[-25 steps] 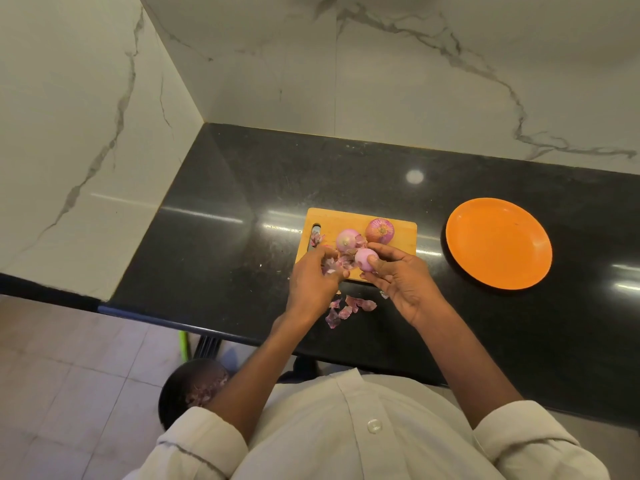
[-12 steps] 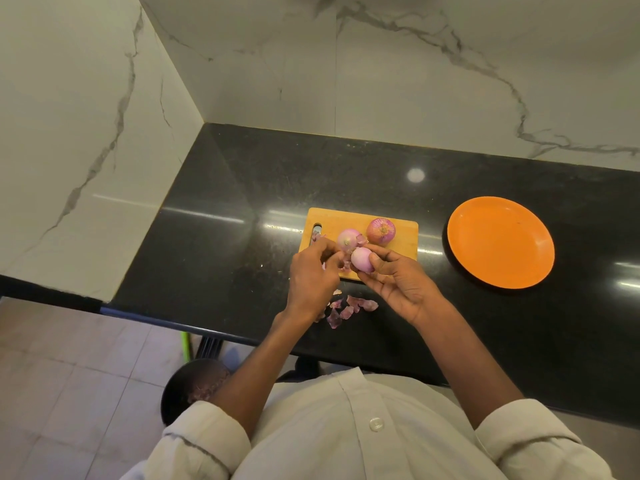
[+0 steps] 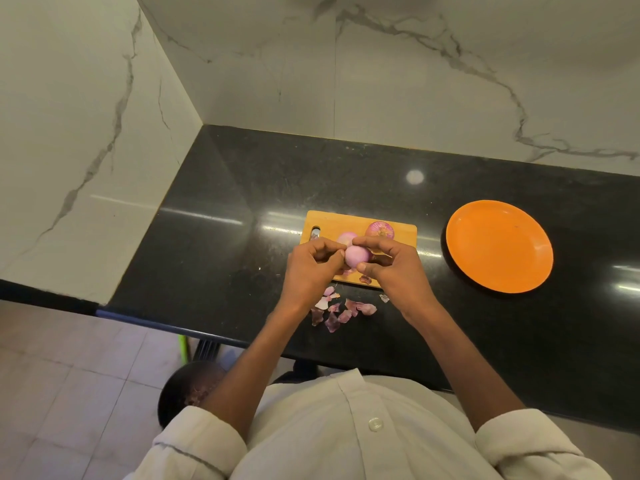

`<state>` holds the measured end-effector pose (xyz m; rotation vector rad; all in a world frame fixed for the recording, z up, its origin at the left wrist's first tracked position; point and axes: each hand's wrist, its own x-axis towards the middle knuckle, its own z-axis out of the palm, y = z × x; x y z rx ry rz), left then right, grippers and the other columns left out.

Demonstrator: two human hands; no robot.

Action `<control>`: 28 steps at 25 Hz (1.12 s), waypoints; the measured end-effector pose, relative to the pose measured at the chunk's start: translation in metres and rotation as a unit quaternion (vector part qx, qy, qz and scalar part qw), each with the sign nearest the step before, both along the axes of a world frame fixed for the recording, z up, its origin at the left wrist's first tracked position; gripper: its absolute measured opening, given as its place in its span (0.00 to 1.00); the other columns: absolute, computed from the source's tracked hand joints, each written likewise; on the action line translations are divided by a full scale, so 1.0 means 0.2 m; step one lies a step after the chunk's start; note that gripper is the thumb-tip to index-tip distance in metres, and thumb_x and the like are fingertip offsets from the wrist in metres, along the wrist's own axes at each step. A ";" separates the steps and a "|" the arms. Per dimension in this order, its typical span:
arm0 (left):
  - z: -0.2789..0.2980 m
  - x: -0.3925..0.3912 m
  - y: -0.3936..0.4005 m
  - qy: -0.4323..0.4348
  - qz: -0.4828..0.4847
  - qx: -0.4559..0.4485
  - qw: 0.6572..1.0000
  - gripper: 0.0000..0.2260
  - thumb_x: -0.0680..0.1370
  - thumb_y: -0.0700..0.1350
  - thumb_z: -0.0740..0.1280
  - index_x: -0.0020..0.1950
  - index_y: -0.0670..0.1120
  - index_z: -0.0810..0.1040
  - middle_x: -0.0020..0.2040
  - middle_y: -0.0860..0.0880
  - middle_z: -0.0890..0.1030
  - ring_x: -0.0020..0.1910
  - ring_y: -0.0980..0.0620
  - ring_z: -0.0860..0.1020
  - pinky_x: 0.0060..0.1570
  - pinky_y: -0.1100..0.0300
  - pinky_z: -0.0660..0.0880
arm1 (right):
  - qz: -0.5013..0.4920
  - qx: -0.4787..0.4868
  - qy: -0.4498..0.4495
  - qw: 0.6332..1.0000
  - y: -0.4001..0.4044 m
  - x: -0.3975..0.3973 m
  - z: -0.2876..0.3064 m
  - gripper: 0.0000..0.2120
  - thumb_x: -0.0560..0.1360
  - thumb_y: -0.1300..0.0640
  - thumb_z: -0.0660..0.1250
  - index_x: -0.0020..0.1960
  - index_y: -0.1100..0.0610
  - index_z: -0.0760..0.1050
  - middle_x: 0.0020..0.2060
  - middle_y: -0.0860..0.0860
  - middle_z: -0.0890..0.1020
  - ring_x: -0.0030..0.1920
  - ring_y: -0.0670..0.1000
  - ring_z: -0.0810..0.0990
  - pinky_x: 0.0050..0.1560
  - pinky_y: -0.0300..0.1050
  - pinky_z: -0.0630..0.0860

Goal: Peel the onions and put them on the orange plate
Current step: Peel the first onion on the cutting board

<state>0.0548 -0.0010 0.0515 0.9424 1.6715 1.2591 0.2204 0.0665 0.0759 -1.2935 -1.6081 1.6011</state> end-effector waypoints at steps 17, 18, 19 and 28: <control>0.14 0.02 0.06 0.184 -0.024 0.026 0.982 0.04 0.75 0.39 0.78 0.47 0.42 0.85 0.38 0.50 0.87 0.36 0.55 0.86 0.38 0.62 0.82 | 0.038 0.036 0.034 0.998 0.01 0.03 0.06 0.23 0.75 0.74 0.72 0.66 0.56 0.83 0.58 0.45 0.87 0.60 0.42 0.84 0.56 0.38 0.82; 0.14 0.02 0.06 0.174 -0.010 0.025 0.984 0.03 0.75 0.38 0.77 0.46 0.41 0.84 0.36 0.49 0.87 0.34 0.54 0.86 0.37 0.61 0.81 | 0.041 0.035 0.037 0.998 0.01 0.02 0.06 0.23 0.75 0.74 0.72 0.66 0.56 0.83 0.58 0.46 0.86 0.60 0.42 0.84 0.56 0.38 0.82; 0.14 0.03 0.05 0.157 0.003 0.026 0.987 0.03 0.75 0.36 0.76 0.45 0.40 0.84 0.36 0.48 0.86 0.33 0.52 0.86 0.36 0.61 0.81 | 0.042 0.032 0.042 0.998 0.00 0.02 0.06 0.23 0.76 0.74 0.71 0.67 0.57 0.82 0.59 0.46 0.86 0.60 0.43 0.84 0.55 0.37 0.81; 0.14 -0.01 0.02 -0.031 -0.013 0.028 0.999 0.09 0.80 0.38 0.75 0.60 0.40 0.84 0.48 0.45 0.89 0.47 0.46 0.89 0.52 0.49 0.86 | 0.020 -0.013 0.068 0.997 0.02 0.02 0.09 0.23 0.80 0.72 0.67 0.70 0.52 0.80 0.63 0.48 0.82 0.58 0.40 0.83 0.56 0.36 0.80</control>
